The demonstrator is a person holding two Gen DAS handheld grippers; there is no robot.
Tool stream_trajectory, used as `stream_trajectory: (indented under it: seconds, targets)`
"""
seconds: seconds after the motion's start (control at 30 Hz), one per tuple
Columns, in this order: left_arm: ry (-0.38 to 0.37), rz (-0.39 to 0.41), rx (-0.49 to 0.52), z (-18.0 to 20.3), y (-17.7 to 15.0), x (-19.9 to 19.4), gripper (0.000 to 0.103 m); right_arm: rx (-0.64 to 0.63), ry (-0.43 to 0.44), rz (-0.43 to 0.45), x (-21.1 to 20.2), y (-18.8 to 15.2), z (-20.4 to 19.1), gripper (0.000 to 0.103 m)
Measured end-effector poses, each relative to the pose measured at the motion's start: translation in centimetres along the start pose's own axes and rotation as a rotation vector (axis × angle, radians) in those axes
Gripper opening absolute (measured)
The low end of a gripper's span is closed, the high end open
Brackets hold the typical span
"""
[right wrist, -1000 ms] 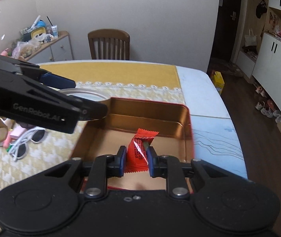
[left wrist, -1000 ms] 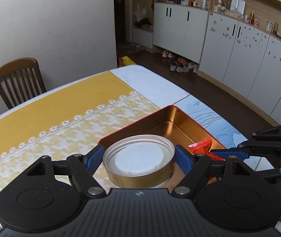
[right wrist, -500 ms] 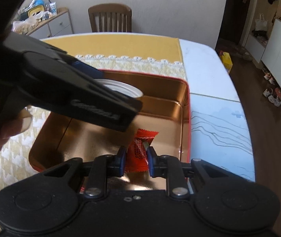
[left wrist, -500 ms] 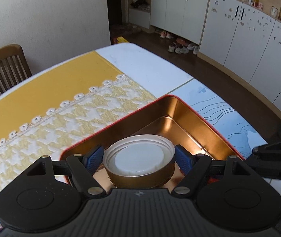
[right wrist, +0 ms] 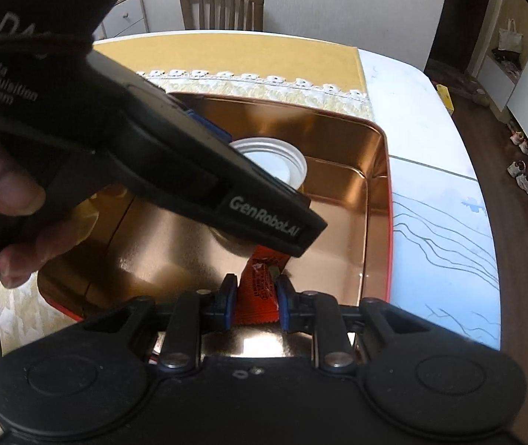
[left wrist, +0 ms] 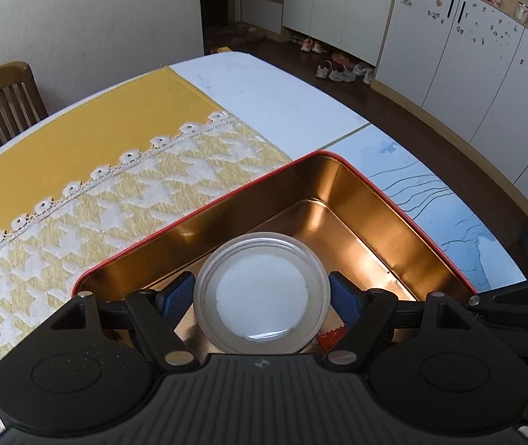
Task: Organize rigid objects
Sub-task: 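Carry both into the red box and release the tin and candy packet, then withdraw both tools from the red box back over the items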
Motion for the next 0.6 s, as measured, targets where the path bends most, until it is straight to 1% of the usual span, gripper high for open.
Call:
stream_trajectory:
  seconds: [0.23,0.4,0.6]
  targets:
    - [0.009,-0.005,-0.017,-0.3,0.1,-0.2,0.078,-0.005,0.012,0.003,0.0,0.0,-0.3,0.027]
    - [0.002,0.011,-0.041,-0.3,0.2,-1.3,0.078,0.002,0.013,0.032,-1.0,-0.2,-0.2,0.032]
    - [0.0,0.063,-0.031,0.0,-0.1,-3.7,0.078,0.005,0.013,0.067,-2.5,-0.4,-0.6,0.037]
Point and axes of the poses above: each gripper's, at about its wrist camera, not at the fingertips, and x roughly the way its jaws point, z to its right, y to its top, the point moved 4 cm from there along x, roughly the way its jaws point, and after that the axes turned 10 degrees about -x, right-handed, at the moved point
